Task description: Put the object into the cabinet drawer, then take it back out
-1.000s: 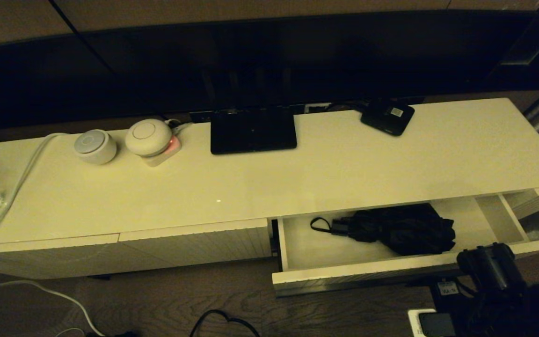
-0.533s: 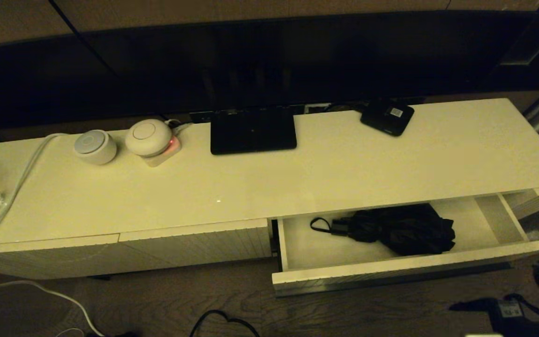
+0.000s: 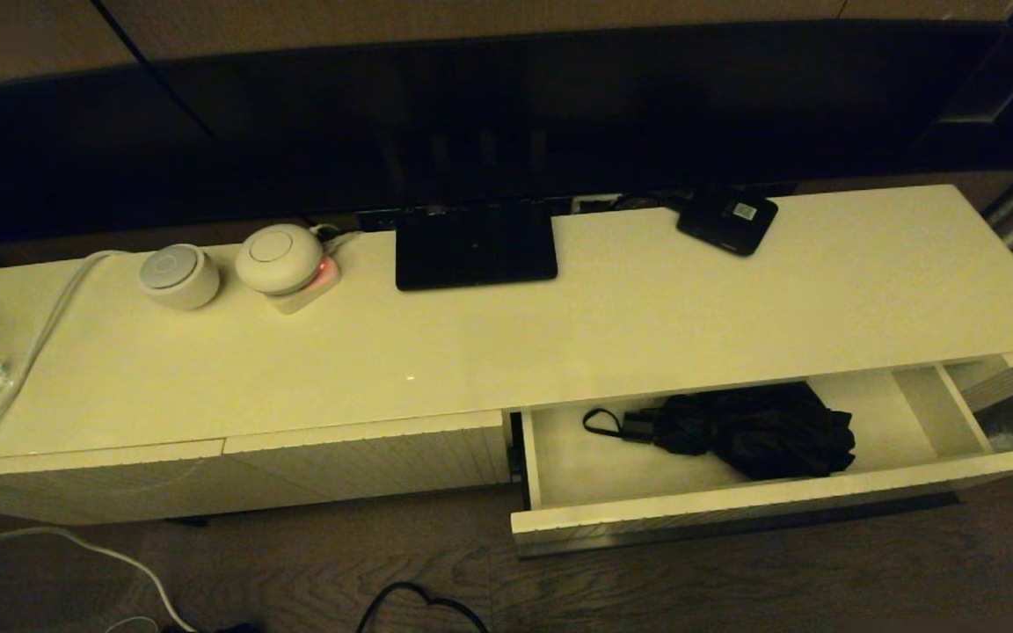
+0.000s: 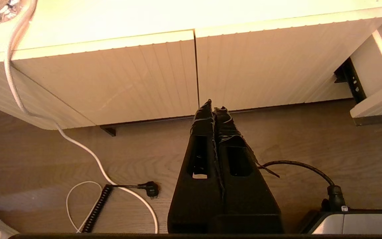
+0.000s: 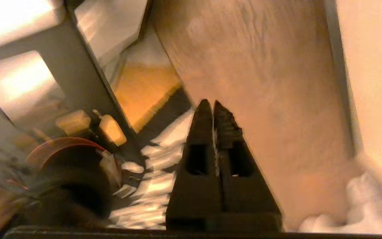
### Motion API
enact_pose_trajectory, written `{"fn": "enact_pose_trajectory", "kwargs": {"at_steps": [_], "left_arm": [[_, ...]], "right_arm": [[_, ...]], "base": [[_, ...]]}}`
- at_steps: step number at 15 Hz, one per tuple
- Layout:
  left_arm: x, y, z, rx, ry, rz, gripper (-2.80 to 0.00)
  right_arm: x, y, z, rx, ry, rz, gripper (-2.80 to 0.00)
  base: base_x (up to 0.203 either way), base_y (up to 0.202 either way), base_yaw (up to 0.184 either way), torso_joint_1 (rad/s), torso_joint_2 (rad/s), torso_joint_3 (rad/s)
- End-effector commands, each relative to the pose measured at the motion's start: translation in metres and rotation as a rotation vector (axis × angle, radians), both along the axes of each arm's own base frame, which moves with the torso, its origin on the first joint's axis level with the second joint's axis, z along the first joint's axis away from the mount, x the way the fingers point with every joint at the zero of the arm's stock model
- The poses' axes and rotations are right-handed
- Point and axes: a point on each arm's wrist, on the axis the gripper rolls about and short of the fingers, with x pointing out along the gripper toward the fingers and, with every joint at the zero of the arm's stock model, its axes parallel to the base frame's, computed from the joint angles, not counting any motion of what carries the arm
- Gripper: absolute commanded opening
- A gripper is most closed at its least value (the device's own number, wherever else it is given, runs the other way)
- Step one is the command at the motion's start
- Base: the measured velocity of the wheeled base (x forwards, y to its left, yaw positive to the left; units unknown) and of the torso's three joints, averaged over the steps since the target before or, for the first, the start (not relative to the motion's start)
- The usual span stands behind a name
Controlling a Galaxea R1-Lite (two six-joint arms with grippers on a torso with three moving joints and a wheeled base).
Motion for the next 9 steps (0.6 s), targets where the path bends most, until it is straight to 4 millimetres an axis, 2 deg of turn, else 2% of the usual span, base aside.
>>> {"fn": "enact_pose_trajectory", "kwargs": {"at_steps": [1, 4, 7, 9], "left_arm": [[0.000, 0.000, -0.001, 0.000, 0.003, 0.001, -2.80], [0.000, 0.000, -0.001, 0.000, 0.003, 0.001, -2.80], [0.000, 0.000, -0.001, 0.000, 0.003, 0.001, -2.80], [0.000, 0.000, -0.001, 0.000, 0.003, 0.001, -2.80]], "right_arm": [[0.010, 0.003, 0.033, 0.216, -0.008, -0.277, -2.80], [0.034, 0.009, 0.052, 0.320, 0.052, -0.425, -2.80], [0.049, 0.013, 0.050, 0.315, 0.104, -0.471, -2.80], [0.064, 0.016, 0.048, 0.351, 0.172, -0.569, -2.80]], "base": [[0.000, 0.000, 0.000, 0.000, 0.00, 0.000], [0.000, 0.000, 0.000, 0.000, 0.00, 0.000], [0.000, 0.000, 0.000, 0.000, 0.00, 0.000], [0.000, 0.000, 0.000, 0.000, 0.00, 0.000]]}}
